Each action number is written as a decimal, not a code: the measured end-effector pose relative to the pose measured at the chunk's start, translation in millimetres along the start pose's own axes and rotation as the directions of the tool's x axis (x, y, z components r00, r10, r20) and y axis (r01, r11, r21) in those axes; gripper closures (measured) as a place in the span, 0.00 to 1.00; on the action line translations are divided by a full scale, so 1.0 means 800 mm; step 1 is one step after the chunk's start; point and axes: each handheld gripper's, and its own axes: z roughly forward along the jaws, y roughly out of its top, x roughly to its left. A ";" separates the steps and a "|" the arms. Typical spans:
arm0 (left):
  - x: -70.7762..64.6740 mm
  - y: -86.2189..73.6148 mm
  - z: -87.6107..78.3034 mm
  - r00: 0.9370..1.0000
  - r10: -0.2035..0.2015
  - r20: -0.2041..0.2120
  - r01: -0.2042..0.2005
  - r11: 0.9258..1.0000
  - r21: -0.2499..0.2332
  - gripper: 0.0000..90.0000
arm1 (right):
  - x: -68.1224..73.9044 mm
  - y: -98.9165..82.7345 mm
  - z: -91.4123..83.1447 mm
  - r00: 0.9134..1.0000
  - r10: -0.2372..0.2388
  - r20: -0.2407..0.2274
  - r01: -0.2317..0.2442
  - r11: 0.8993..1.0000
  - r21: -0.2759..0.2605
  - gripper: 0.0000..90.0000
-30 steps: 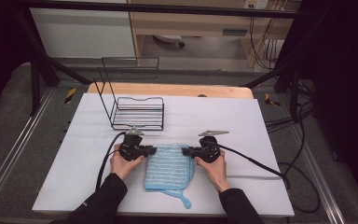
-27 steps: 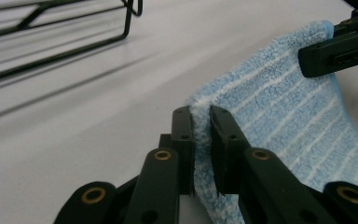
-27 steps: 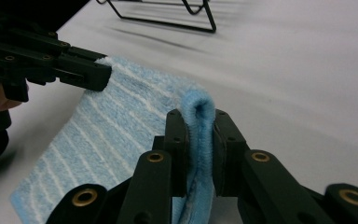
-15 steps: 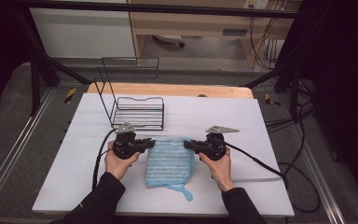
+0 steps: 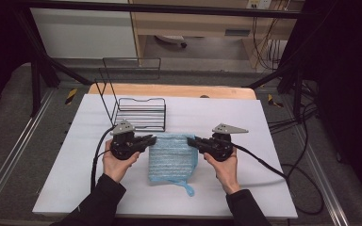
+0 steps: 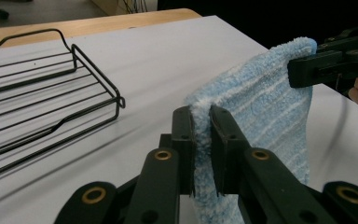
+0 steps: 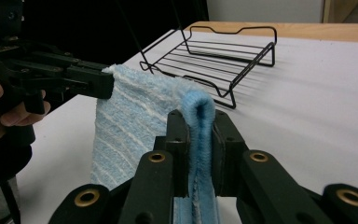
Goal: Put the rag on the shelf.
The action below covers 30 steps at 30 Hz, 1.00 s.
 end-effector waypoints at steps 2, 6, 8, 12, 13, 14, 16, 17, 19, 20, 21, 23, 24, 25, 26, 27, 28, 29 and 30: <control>-0.002 0.002 -0.002 1.000 0.005 0.000 -0.005 1.000 -0.008 0.90 | 0.002 0.002 -0.002 1.000 -0.007 0.002 0.007 1.000 -0.006 0.89; -0.006 0.007 -0.008 1.000 0.015 0.002 -0.015 0.999 -0.029 0.90 | 0.007 0.007 -0.007 1.000 -0.024 0.005 0.024 0.999 -0.022 0.89; -0.009 0.009 -0.012 1.000 0.020 0.000 -0.020 0.999 -0.040 0.90 | 0.009 0.010 -0.010 0.999 -0.033 0.006 0.033 0.999 -0.035 0.90; -0.013 0.013 -0.017 1.000 0.029 -0.003 -0.029 0.998 -0.061 0.90 | 0.014 0.013 -0.014 0.999 -0.038 0.006 0.038 0.998 -0.058 0.90; -0.014 0.014 -0.018 1.000 0.031 -0.004 -0.031 0.997 -0.066 0.90 | 0.015 0.014 -0.015 0.999 -0.042 0.007 0.042 0.997 -0.063 0.90; -0.015 0.015 -0.019 0.999 0.035 -0.008 -0.035 0.997 -0.071 0.90 | 0.016 0.015 -0.016 0.999 -0.047 0.010 0.048 0.997 -0.067 0.90; -0.016 0.016 -0.022 0.999 0.040 -0.012 -0.041 0.996 -0.082 0.90 | 0.020 0.018 -0.018 0.998 -0.058 0.013 0.059 0.995 -0.075 0.90; -0.017 0.017 -0.023 0.999 0.040 -0.014 -0.041 0.995 -0.087 0.90 | 0.021 0.019 -0.019 0.998 -0.063 0.013 0.064 0.995 -0.081 0.90; -0.018 0.019 -0.026 0.999 0.042 -0.015 -0.043 0.994 -0.100 0.90 | 0.025 0.022 -0.021 0.997 -0.071 0.016 0.072 0.993 -0.089 0.90; -0.019 0.020 -0.028 0.999 0.043 -0.015 -0.044 0.993 -0.106 0.90 | 0.026 0.023 -0.022 0.997 -0.075 0.016 0.076 0.993 -0.095 0.90; -0.020 0.021 -0.029 0.999 0.043 -0.013 -0.044 0.993 -0.112 0.90 | 0.028 0.024 -0.023 0.997 -0.079 0.017 0.080 0.992 -0.099 0.90; -0.022 0.023 -0.033 0.999 0.049 -0.018 -0.051 0.991 -0.126 0.90 | 0.032 0.028 -0.026 0.996 -0.088 0.025 0.091 0.990 -0.110 0.90; -0.024 0.024 -0.035 0.998 0.052 -0.021 -0.055 0.990 -0.134 0.90 | 0.034 0.029 -0.027 0.995 -0.095 0.026 0.097 0.989 -0.116 0.90; -0.025 0.025 -0.037 0.998 0.058 -0.026 -0.061 0.988 -0.141 0.90 | 0.036 0.031 -0.028 0.994 -0.104 0.030 0.107 0.987 -0.121 0.90; -0.027 0.027 -0.039 0.998 0.063 -0.031 -0.067 0.987 -0.150 0.90 | 0.039 0.032 -0.030 0.993 -0.109 0.035 0.112 0.986 -0.126 0.90; -0.028 0.028 -0.041 0.997 0.069 -0.037 -0.074 0.985 -0.157 0.90 | 0.041 0.034 -0.031 0.993 -0.115 0.034 0.118 0.984 -0.133 0.90; -0.029 0.030 -0.043 0.997 0.073 -0.039 -0.078 0.983 -0.164 0.90 | 0.043 0.035 -0.032 0.992 -0.118 0.034 0.121 0.983 -0.140 0.90; -0.029 0.031 -0.046 0.996 0.075 -0.039 -0.080 0.982 -0.170 0.90 | 0.046 0.037 -0.033 0.992 -0.121 0.036 0.125 0.981 -0.145 0.90; -0.030 0.033 -0.048 0.996 0.075 -0.039 -0.081 0.980 -0.181 0.90 | 0.048 0.039 -0.034 0.991 -0.129 0.039 0.133 0.979 -0.152 0.90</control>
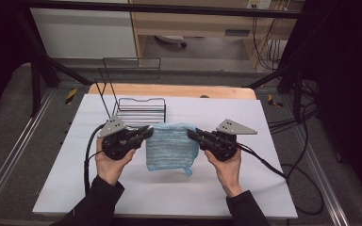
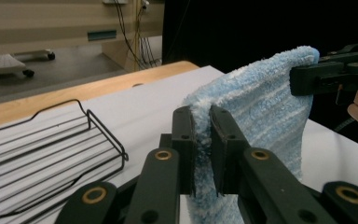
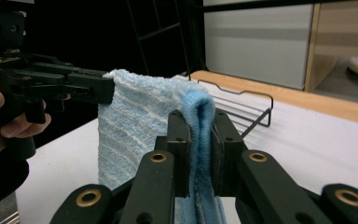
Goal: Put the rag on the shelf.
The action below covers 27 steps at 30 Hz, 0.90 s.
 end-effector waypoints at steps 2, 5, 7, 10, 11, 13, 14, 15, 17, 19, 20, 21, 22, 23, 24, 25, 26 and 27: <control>0.000 0.004 -0.004 1.000 0.004 0.001 -0.004 1.000 -0.013 0.90 | 0.004 0.005 -0.001 1.000 -0.014 0.004 0.014 1.000 -0.013 0.90; 0.000 0.010 -0.009 1.000 0.009 -0.004 -0.009 0.999 -0.034 0.90 | 0.008 0.012 -0.001 1.000 -0.025 0.015 0.025 0.999 -0.040 0.90; 0.001 0.014 -0.012 1.000 0.017 -0.016 -0.018 0.999 -0.049 0.90 | 0.012 0.018 0.002 0.999 -0.035 0.024 0.037 0.998 -0.057 0.90; 0.005 0.021 -0.018 1.000 0.019 -0.024 -0.021 0.997 -0.078 0.90 | 0.017 0.024 0.006 0.998 -0.048 0.027 0.050 0.996 -0.075 0.90; 0.006 0.022 -0.020 0.999 0.021 -0.026 -0.023 0.996 -0.083 0.90 | 0.019 0.028 0.007 0.998 -0.053 0.028 0.055 0.995 -0.083 0.90; 0.009 0.026 -0.024 0.999 0.018 -0.032 -0.021 0.994 -0.103 0.90 | 0.022 0.032 0.010 0.998 -0.054 0.025 0.056 0.994 -0.093 0.90; 0.010 0.027 -0.026 0.999 0.018 -0.035 -0.022 0.994 -0.109 0.90 | 0.023 0.035 0.012 0.998 -0.058 0.026 0.060 0.993 -0.100 0.90; 0.011 0.029 -0.028 0.999 0.021 -0.040 -0.025 0.993 -0.114 0.90 | 0.025 0.038 0.013 0.998 -0.063 0.027 0.065 0.993 -0.103 0.90; 0.013 0.033 -0.032 0.999 0.022 -0.047 -0.028 0.992 -0.126 0.90 | 0.028 0.043 0.017 0.997 -0.073 0.030 0.076 0.991 -0.113 0.90; 0.015 0.037 -0.035 0.999 0.022 -0.050 -0.029 0.990 -0.139 0.90 | 0.031 0.048 0.019 0.996 -0.082 0.033 0.086 0.989 -0.124 0.90; 0.015 0.039 -0.037 0.998 0.022 -0.052 -0.029 0.989 -0.146 0.90 | 0.033 0.050 0.021 0.996 -0.083 0.033 0.087 0.988 -0.130 0.90; 0.017 0.040 -0.039 0.998 0.022 -0.055 -0.030 0.988 -0.150 0.90 | 0.034 0.053 0.022 0.996 -0.086 0.033 0.089 0.987 -0.135 0.90; 0.018 0.042 -0.040 0.998 0.020 -0.057 -0.029 0.987 -0.156 0.90 | 0.035 0.055 0.023 0.996 -0.086 0.032 0.090 0.986 -0.142 0.90; 0.019 0.044 -0.041 0.998 0.021 -0.060 -0.030 0.986 -0.161 0.90 | 0.036 0.057 0.025 0.996 -0.087 0.033 0.091 0.985 -0.147 0.90; 0.020 0.046 -0.042 0.998 0.021 -0.063 -0.031 0.985 -0.168 0.90 | 0.037 0.060 0.026 0.996 -0.088 0.034 0.092 0.984 -0.151 0.90; 0.021 0.048 -0.043 0.998 0.020 -0.065 -0.031 0.984 -0.174 0.90 | 0.039 0.063 0.027 0.995 -0.091 0.036 0.096 0.983 -0.156 0.90; 0.022 0.050 -0.045 0.997 0.023 -0.069 -0.035 0.983 -0.179 0.90 | 0.040 0.065 0.028 0.995 -0.093 0.037 0.098 0.982 -0.162 0.90; 0.023 0.052 -0.045 0.997 0.019 -0.069 -0.032 0.982 -0.188 0.90 | 0.041 0.068 0.030 0.995 -0.094 0.038 0.099 0.981 -0.168 0.90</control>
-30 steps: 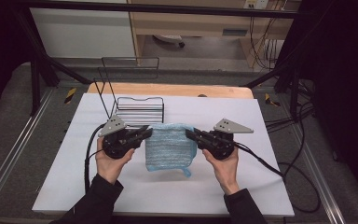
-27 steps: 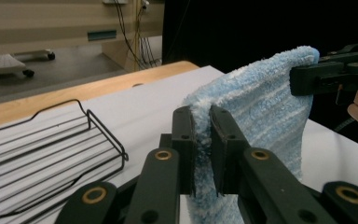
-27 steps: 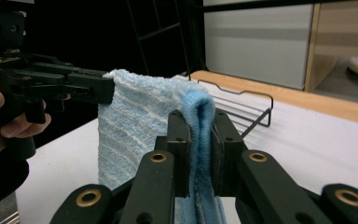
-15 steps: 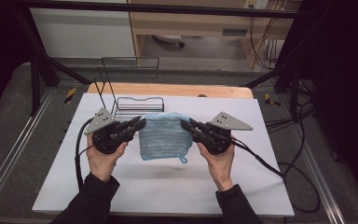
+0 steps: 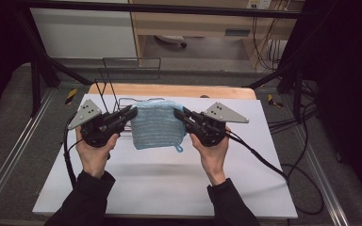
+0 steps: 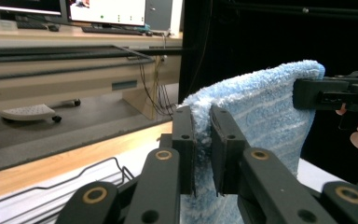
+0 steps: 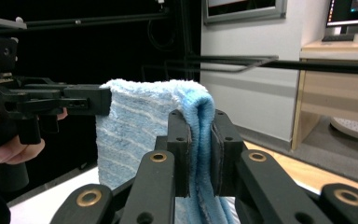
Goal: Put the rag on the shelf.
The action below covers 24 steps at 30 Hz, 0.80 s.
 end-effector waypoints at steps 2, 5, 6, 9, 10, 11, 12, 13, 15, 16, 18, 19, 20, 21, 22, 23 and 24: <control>0.003 0.004 -0.001 1.000 -0.002 -0.003 0.002 1.000 -0.011 0.90 | 0.002 0.004 0.003 1.000 -0.008 0.003 0.008 1.000 -0.006 0.90; 0.007 0.009 -0.003 1.000 -0.006 -0.010 0.006 1.000 -0.028 0.90 | 0.005 0.012 0.009 1.000 -0.020 0.008 0.020 1.000 -0.016 0.90; 0.009 0.011 -0.004 1.000 -0.008 -0.014 0.008 0.999 -0.034 0.90 | 0.006 0.014 0.011 1.000 -0.023 0.011 0.023 1.000 -0.020 0.90; 0.013 0.018 -0.006 1.000 -0.014 -0.025 0.013 0.998 -0.058 0.91 | 0.011 0.021 0.016 0.999 -0.035 0.011 0.035 0.999 -0.032 0.90; 0.015 0.020 -0.007 0.999 -0.011 -0.030 0.010 0.998 -0.063 0.91 | 0.012 0.023 0.018 0.999 -0.040 0.012 0.041 0.999 -0.036 0.90; 0.016 0.023 -0.008 0.999 -0.009 -0.034 0.007 0.998 -0.068 0.91 | 0.014 0.025 0.021 0.999 -0.045 0.015 0.046 0.998 -0.040 0.90; 0.017 0.026 -0.008 0.999 -0.006 -0.039 0.004 0.997 -0.073 0.91 | 0.015 0.027 0.023 0.999 -0.051 0.016 0.052 0.998 -0.044 0.90; 0.018 0.029 -0.010 0.999 -0.006 -0.043 0.002 0.997 -0.083 0.91 | 0.016 0.030 0.025 0.998 -0.053 0.017 0.053 0.997 -0.048 0.90; 0.020 0.033 -0.012 0.999 -0.009 -0.046 0.005 0.995 -0.099 0.91 | 0.018 0.035 0.029 0.998 -0.060 0.020 0.061 0.996 -0.058 0.90; 0.022 0.035 -0.013 0.999 -0.012 -0.049 0.007 0.994 -0.106 0.91 | 0.020 0.038 0.031 0.998 -0.063 0.022 0.064 0.996 -0.063 0.90; 0.024 0.039 -0.014 0.998 -0.015 -0.054 0.009 0.993 -0.114 0.91 | 0.023 0.045 0.035 0.997 -0.073 0.026 0.075 0.995 -0.071 0.90; 0.026 0.042 -0.015 0.998 -0.014 -0.057 0.007 0.993 -0.121 0.91 | 0.024 0.048 0.038 0.997 -0.078 0.027 0.079 0.994 -0.074 0.90; 0.027 0.044 -0.016 0.998 -0.016 -0.060 0.008 0.992 -0.126 0.91 | 0.026 0.051 0.040 0.996 -0.083 0.028 0.085 0.993 -0.079 0.90; 0.028 0.047 -0.017 0.998 -0.014 -0.061 0.006 0.992 -0.130 0.91 | 0.027 0.053 0.041 0.996 -0.084 0.028 0.086 0.993 -0.080 0.90; 0.029 0.049 -0.017 0.998 -0.016 -0.063 0.007 0.990 -0.139 0.91 | 0.028 0.056 0.043 0.996 -0.089 0.029 0.091 0.992 -0.083 0.90; 0.030 0.052 -0.018 0.998 -0.018 -0.064 0.008 0.989 -0.145 0.91 | 0.029 0.059 0.045 0.995 -0.095 0.032 0.097 0.992 -0.086 0.90; 0.031 0.054 -0.019 0.998 -0.019 -0.066 0.009 0.988 -0.153 0.91 | 0.029 0.062 0.047 0.994 -0.101 0.033 0.104 0.990 -0.091 0.90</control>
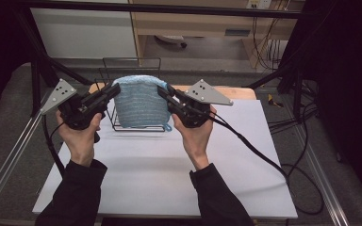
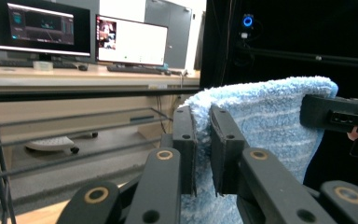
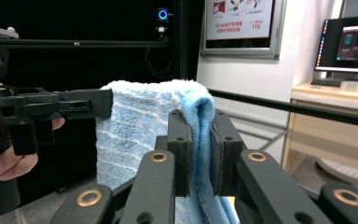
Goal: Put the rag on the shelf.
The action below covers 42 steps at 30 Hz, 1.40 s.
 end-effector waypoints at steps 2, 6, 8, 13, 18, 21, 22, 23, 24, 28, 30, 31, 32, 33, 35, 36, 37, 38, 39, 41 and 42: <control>0.002 0.005 0.000 1.000 -0.004 -0.003 0.004 1.000 -0.014 0.91 | 0.001 0.005 0.004 1.000 0.000 0.001 0.000 1.000 -0.010 0.90; 0.006 0.015 0.001 1.000 -0.002 -0.013 0.002 0.999 -0.034 0.91 | 0.000 0.015 0.013 1.000 -0.004 0.004 0.004 1.000 -0.024 0.90; 0.007 0.021 0.002 1.000 0.001 -0.017 -0.001 0.999 -0.044 0.91 | 0.000 0.019 0.017 1.000 -0.004 0.008 0.004 1.000 -0.031 0.90; 0.012 0.033 0.004 1.000 0.002 -0.024 -0.003 0.998 -0.063 0.91 | -0.002 0.031 0.026 1.000 -0.011 0.016 0.012 0.999 -0.047 0.90; 0.017 0.045 0.005 0.999 0.006 -0.033 -0.008 0.997 -0.080 0.91 | -0.002 0.044 0.035 1.000 -0.018 0.023 0.019 0.998 -0.059 0.91; 0.021 0.052 0.006 0.999 0.003 -0.037 -0.006 0.996 -0.086 0.91 | -0.001 0.050 0.040 0.999 -0.026 0.026 0.028 0.998 -0.063 0.91; 0.022 0.053 0.006 0.999 0.001 -0.037 -0.004 0.996 -0.087 0.91 | -0.001 0.052 0.042 0.999 -0.027 0.026 0.029 0.998 -0.064 0.91; 0.024 0.056 0.006 0.999 -0.002 -0.037 -0.001 0.996 -0.092 0.91 | -0.001 0.053 0.044 0.999 -0.029 0.026 0.031 0.997 -0.065 0.91; 0.025 0.057 0.006 0.999 -0.003 -0.035 0.000 0.995 -0.096 0.91 | -0.001 0.055 0.045 0.999 -0.028 0.024 0.029 0.997 -0.069 0.91; 0.029 0.066 0.007 0.999 -0.003 -0.042 -0.002 0.994 -0.108 0.91 | -0.001 0.061 0.052 1.000 -0.020 0.022 0.021 0.997 -0.073 0.91; 0.031 0.070 0.008 0.999 -0.005 -0.045 -0.001 0.994 -0.111 0.91 | 0.000 0.064 0.055 0.999 -0.026 0.024 0.027 0.997 -0.075 0.91; 0.032 0.072 0.008 0.999 -0.002 -0.047 -0.003 0.993 -0.115 0.91 | 0.000 0.065 0.056 0.999 -0.029 0.027 0.031 0.997 -0.073 0.91; 0.033 0.074 0.009 0.999 -0.003 -0.049 -0.002 0.993 -0.118 0.91 | -0.001 0.067 0.058 0.999 -0.028 0.029 0.030 0.997 -0.076 0.91; 0.033 0.076 0.009 0.999 -0.004 -0.048 -0.002 0.993 -0.121 0.91 | -0.002 0.069 0.061 0.999 -0.022 0.026 0.024 0.997 -0.078 0.91; 0.034 0.080 0.010 0.999 -0.001 -0.050 -0.005 0.992 -0.124 0.91 | -0.003 0.072 0.063 0.999 -0.020 0.030 0.023 0.997 -0.080 0.91; 0.034 0.082 0.011 0.999 0.000 -0.051 -0.007 0.992 -0.127 0.91 | -0.004 0.075 0.065 0.999 -0.024 0.031 0.026 0.996 -0.084 0.91; 0.035 0.084 0.011 0.999 0.004 -0.052 -0.010 0.992 -0.129 0.91 | -0.005 0.078 0.066 0.999 -0.024 0.033 0.027 0.996 -0.085 0.91; 0.035 0.086 0.012 0.999 0.003 -0.053 -0.010 0.991 -0.134 0.91 | -0.005 0.080 0.068 0.999 -0.023 0.034 0.026 0.996 -0.088 0.91; 0.035 0.086 0.012 0.999 0.003 -0.053 -0.010 0.991 -0.134 0.91 | -0.006 0.083 0.069 0.999 -0.023 0.034 0.026 0.995 -0.092 0.91; 0.035 0.092 0.013 0.998 0.008 -0.058 -0.016 0.990 -0.141 0.91 | -0.007 0.086 0.071 0.999 -0.026 0.035 0.029 0.995 -0.094 0.91; 0.036 0.096 0.015 0.998 0.007 -0.062 -0.016 0.989 -0.149 0.91 | -0.008 0.092 0.074 0.999 -0.034 0.038 0.037 0.994 -0.100 0.91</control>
